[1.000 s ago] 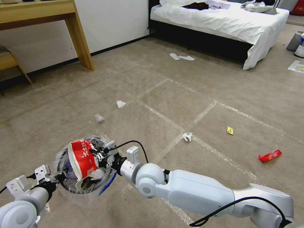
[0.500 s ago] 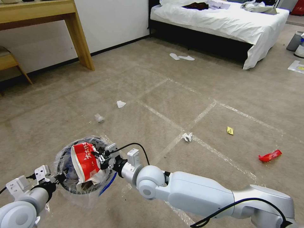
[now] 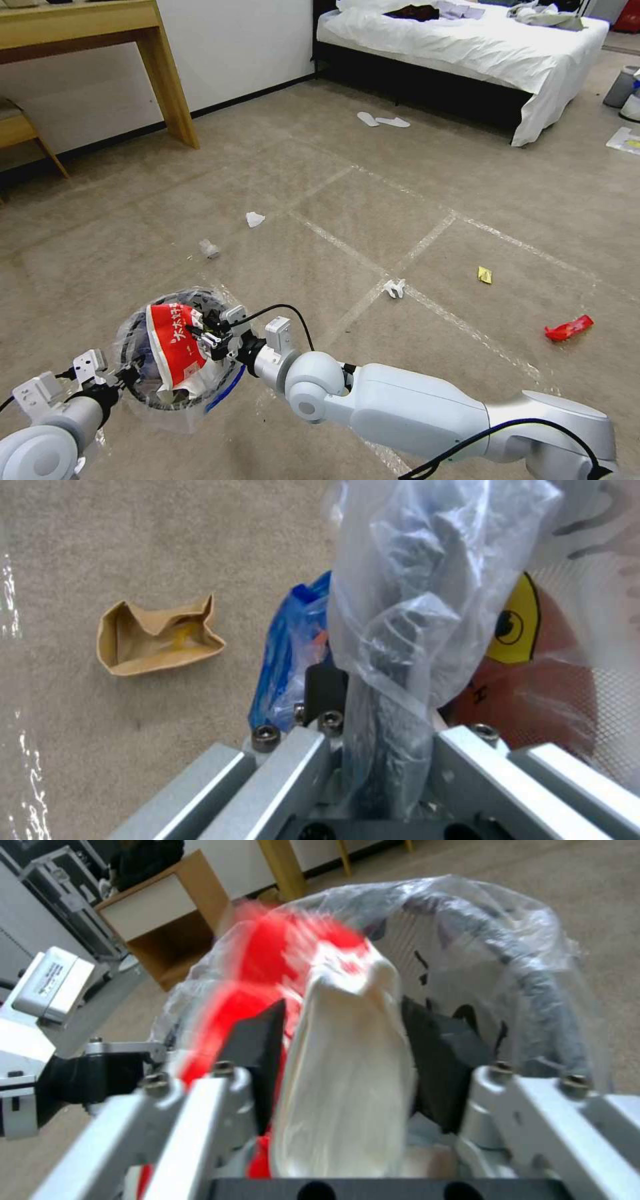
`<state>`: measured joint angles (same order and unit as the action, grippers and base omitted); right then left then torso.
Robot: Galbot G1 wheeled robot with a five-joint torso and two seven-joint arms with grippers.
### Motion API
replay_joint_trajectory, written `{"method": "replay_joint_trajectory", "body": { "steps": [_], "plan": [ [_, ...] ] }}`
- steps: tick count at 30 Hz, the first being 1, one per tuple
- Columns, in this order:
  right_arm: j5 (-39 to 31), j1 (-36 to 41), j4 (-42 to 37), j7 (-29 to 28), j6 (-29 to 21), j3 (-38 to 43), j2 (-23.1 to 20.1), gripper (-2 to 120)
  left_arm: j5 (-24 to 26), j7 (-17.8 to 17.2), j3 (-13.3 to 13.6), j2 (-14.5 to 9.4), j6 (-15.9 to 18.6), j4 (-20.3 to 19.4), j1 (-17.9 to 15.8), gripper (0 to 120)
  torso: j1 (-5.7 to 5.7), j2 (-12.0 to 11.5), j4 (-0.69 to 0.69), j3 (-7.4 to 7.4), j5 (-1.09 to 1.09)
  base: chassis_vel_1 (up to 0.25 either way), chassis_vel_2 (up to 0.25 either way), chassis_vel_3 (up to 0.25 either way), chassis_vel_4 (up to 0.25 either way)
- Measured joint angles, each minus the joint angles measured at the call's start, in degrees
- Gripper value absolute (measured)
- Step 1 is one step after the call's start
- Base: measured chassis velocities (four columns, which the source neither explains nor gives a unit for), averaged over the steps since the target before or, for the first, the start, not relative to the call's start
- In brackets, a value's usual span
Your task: Pick up the trash bin and place the garbage on the floor into it.
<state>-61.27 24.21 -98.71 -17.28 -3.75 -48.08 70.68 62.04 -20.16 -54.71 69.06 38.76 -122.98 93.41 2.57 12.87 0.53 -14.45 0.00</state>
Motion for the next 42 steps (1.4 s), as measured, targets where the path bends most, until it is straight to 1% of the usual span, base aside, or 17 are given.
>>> {"method": "replay_joint_trajectory", "body": {
  "steps": [2,3,5,6,8,9,11,16,21,29,31,32,36,37,39,40,42],
  "plan": [
    [0.05,0.07,-0.1,0.04,0.0,0.18,-0.2,62,-0.05,0.01,0.03,0.0,-0.01,0.14,-0.05,0,0.0,0.0,0.0,0.0,0.0,0.0,0.0,0.0,0.0],
    [0.05,0.07,-0.1,0.04,0.0,0.18,-0.2,62,-0.05,0.01,0.03,0.0,-0.01,0.14,-0.05,0,0.0,0.0,0.0,0.0,0.0,0.0,0.0,0.0,0.0],
    [0.12,0.16,-0.33,0.07,0.03,0.31,-0.39,74,-0.08,0.02,0.03,0.02,-0.03,0.33,-0.06,0,0.0,0.0,0.0,0.0,0.0,0.0,0.0,0.0,0.0],
    [0.12,0.16,-0.33,0.07,0.03,0.31,-0.39,74,-0.08,0.02,0.03,0.02,-0.03,0.33,-0.06,0,0.0,0.0,0.0,0.0,0.0,0.0,0.0,0.0,0.0],
    [0.16,0.16,-0.48,0.11,0.05,0.38,-0.45,84,-0.17,0.06,0.04,0.04,-0.05,0.54,-0.06,0,0.0,0.0,0.0,0.0,0.0,0.0,0.0,0.0,0.0],
    [0.16,0.16,-0.48,0.11,0.05,0.38,-0.45,84,-0.17,0.06,0.04,0.04,-0.05,0.54,-0.06,0,0.0,0.0,0.0,0.0,0.0,0.0,0.0,0.0,0.0],
    [0.22,0.16,-0.5,0.11,0.08,0.51,-0.45,95,-0.28,0.07,0.04,0.09,-0.09,0.79,-0.06,0,0.0,0.0,0.0,0.0,0.0,0.0,0.0,0.0,0.0],
    [0.26,0.23,-0.63,0.11,0.12,0.93,-0.46,98,-0.37,0.1,0.04,0.17,-0.14,0.87,-0.01,0,0.0,0.0,0.0,0.0,0.0,0.0,0.0,0.0,0.0],
    [0.3,0.51,-0.8,0.11,0.2,1.61,-0.44,98,-0.5,0.1,0.04,0.22,-0.15,0.87,0.01,0,0.0,0.0,0.0,0.0,0.0,0.0,0.0,0.0,0.0],
    [-0.97,0.79,-4.28,0.71,1.47,6.3,-0.13,98,-1.71,0.51,-0.11,0.52,-0.32,1.46,0.05,0,0.0,0.0,0.0,0.0,0.0,0.0,0.0,0.0,0.0],
    [-2.49,1.05,-6.31,2.01,2.7,9.89,-0.36,99,-1.99,0.54,-0.25,0.49,-0.35,1.74,-0.1,0,0.0,0.0,0.0,0.0,0.0,0.0,0.0,0.0,0.0],
    [-2.49,1.05,-6.31,2.01,2.7,9.89,-0.36,99,-1.99,0.54,-0.25,0.49,-0.35,1.74,-0.1,0,0.0,0.0,0.0,0.0,0.0,0.0,0.0,0.0,0.0],
    [-4.18,1.83,-8.77,5.73,6.77,15.81,-1.55,100,-2.22,0.55,-0.36,0.43,-0.38,1.96,-0.3,0,0.0,0.0,0.0,0.0,0.0,0.0,0.0,0.0,0.0],
    [-4.18,1.83,-8.77,5.73,6.77,15.81,-1.55,100,-2.22,0.55,-0.36,0.43,-0.38,1.96,-0.3,0,0.0,0.0,0.0,0.0,0.0,0.0,0.0,0.0,0.0],
    [-5.13,2.56,-10.35,8.02,9.49,19.86,-2.38,100,-2.36,0.55,-0.66,0.43,-0.46,2.03,-0.38,0,0.0,0.0,0.0,0.0,0.01,0.0,0.0,0.0,0.0],
    [-5.13,2.56,-10.35,8.02,9.49,19.86,-2.38,100,-2.36,0.55,-0.66,0.43,-0.46,2.03,-0.38,0,0.0,0.0,0.0,0.0,0.01,0.0,0.0,0.0,0.0],
    [-5.21,3.51,-11.25,9.46,10.87,23.57,-2.96,100,-2.42,0.56,-1.07,0.43,-0.53,1.95,-0.37,0,0.0,0.0,-0.01,0.0,0.01,0.0,0.0,0.0,0.0]
  ]
}}
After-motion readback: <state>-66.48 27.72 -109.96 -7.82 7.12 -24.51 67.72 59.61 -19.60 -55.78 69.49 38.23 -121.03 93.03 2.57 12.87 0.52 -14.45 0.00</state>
